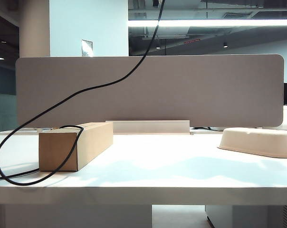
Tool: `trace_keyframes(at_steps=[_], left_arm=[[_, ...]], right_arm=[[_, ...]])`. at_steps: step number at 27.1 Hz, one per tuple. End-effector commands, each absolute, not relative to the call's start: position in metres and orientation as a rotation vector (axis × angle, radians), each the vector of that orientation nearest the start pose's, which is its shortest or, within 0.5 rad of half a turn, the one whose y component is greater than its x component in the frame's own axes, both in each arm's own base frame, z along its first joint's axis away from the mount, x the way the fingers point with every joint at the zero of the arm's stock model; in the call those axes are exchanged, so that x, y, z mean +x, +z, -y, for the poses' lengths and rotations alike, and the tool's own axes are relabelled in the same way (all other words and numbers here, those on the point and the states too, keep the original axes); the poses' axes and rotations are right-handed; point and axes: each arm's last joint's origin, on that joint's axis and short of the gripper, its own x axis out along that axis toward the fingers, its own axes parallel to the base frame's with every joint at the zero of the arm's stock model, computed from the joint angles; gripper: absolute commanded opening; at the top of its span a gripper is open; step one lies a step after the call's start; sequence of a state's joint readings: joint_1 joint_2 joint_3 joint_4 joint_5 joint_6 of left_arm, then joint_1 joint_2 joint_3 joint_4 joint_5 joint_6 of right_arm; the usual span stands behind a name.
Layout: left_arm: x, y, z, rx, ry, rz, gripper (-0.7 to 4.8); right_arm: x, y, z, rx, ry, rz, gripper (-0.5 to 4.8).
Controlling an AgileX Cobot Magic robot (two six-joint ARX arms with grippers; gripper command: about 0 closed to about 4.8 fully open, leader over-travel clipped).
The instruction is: Pick up the charging cable and the phone, plug the charging cable into the charging port on the phone, and finally place them back on the table.
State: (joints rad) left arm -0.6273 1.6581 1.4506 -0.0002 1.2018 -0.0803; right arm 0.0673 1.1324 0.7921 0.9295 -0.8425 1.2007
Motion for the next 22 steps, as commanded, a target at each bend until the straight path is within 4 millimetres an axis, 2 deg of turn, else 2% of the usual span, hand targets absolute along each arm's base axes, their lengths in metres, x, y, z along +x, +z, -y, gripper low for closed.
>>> trace_keyframes(at_steps=[1, 22], left_arm=[[0.2847, 0.3624, 0.2400, -0.115, -1.804, -0.275, -0.06], [0.2878, 0.3595, 0.2352, -0.134, -1.803, -0.318, -0.06]], right_arm=[[0.2253, 0.3729, -0.0371, 0.837, 1.102, 0.013, -0.07], [0.2327, 0.3655, -0.0376, 0.813, 1.070, -0.014, -0.06]])
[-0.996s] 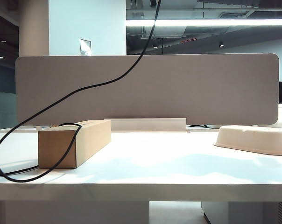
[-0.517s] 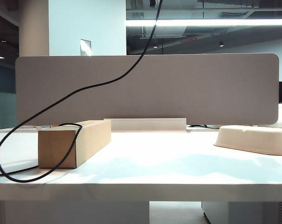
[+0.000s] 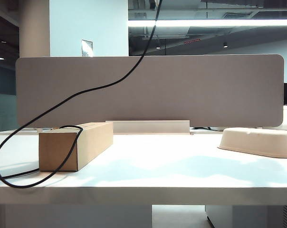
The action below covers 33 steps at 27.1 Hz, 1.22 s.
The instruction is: Pick up the charging cable and the phone, plug the charging cable into the charging port on the phone, and finally place them back on the table.
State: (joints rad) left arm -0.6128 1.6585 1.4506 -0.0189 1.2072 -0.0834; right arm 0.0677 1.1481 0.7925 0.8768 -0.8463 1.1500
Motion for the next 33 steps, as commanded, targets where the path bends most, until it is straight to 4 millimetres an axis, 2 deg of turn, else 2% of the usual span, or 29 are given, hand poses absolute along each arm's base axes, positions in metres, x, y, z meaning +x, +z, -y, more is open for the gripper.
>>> trace_keyframes(at_steps=[1, 6, 18, 33], left_arm=[[0.2884, 0.3588, 0.2348, -0.136, -1.800, -0.323, -0.06], [0.2901, 0.3527, 0.2354, -0.147, -1.802, -0.366, -0.06], [0.2914, 0.3560, 0.2361, -0.136, -1.791, -0.322, -0.06], [0.2936, 0.3527, 0.2384, -0.185, -1.798, -0.382, -0.06]], right_arm=[[0.2328, 0.3655, -0.0375, 0.815, 1.068, -0.012, -0.07], [0.2327, 0.3658, -0.0374, 0.815, 1.065, -0.005, -0.06], [0.2329, 0.3655, -0.0375, 0.817, 1.065, -0.011, -0.07], [0.2330, 0.3655, -0.0374, 0.802, 1.060, 0.002, -0.07]])
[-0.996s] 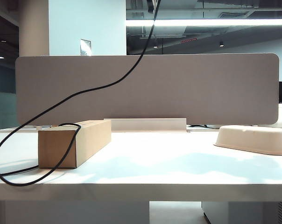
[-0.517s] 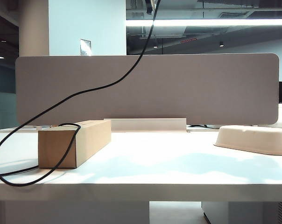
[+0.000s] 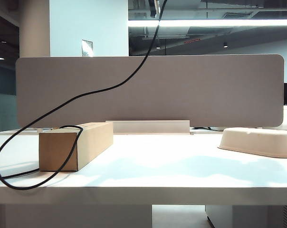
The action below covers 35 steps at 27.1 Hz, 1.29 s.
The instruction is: Pick up the charging cable and the phone, plug the charging cable into the charging port on the phone, and finally place them back on the table.
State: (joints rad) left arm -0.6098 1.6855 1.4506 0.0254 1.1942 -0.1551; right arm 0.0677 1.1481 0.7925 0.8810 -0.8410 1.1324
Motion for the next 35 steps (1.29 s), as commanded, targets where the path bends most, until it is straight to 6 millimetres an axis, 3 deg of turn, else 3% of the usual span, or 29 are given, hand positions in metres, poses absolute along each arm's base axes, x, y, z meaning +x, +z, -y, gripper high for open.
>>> trace_keyframes(at_steps=[1, 15, 22, 35], left_arm=[[0.293, 0.352, 0.238, -0.188, -1.797, -0.393, -0.06], [0.294, 0.353, 0.238, -0.185, -1.795, -0.382, -0.06], [0.300, 0.337, 0.243, -0.205, -1.801, -0.445, -0.06], [0.301, 0.341, 0.240, -0.229, -1.876, -0.450, -0.06]], right_arm=[[0.233, 0.366, -0.037, 0.800, 1.057, 0.006, -0.07], [0.241, 0.359, -0.039, 0.809, 1.053, -0.026, -0.07], [0.240, 0.361, -0.039, 0.798, 1.063, -0.005, -0.07], [0.240, 0.360, -0.038, 0.798, 1.060, -0.005, -0.06]])
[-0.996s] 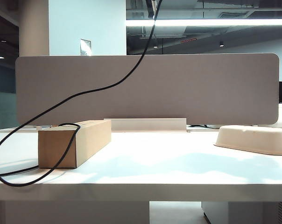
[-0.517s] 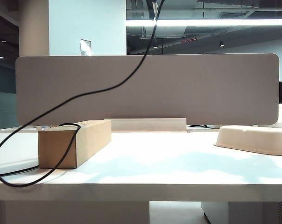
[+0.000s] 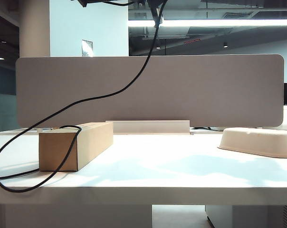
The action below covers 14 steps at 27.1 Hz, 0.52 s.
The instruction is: Pick up the charging cable and the phone, plug the charging cable into the charging port on the phone, and finally place them back on the table.
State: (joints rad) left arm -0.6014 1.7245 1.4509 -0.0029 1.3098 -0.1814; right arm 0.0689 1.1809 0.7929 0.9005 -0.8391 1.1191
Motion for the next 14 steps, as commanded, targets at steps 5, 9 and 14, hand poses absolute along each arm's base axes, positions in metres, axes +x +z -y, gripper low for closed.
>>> trace_keyframes(at_steps=[5, 9, 14], left_arm=[[0.3024, 0.3428, 0.2414, -0.218, -1.826, -0.421, -0.06], [0.3024, 0.3432, 0.2415, -0.230, -1.826, -0.434, -0.06], [0.3015, 0.3413, 0.2410, -0.240, -1.840, -0.464, -0.06]], right_arm=[[0.2398, 0.3596, -0.0384, 0.793, 1.072, -0.023, -0.07], [0.2402, 0.3589, -0.0384, 0.796, 1.068, -0.029, -0.07], [0.2406, 0.3589, -0.0382, 0.786, 1.057, -0.016, -0.07]])
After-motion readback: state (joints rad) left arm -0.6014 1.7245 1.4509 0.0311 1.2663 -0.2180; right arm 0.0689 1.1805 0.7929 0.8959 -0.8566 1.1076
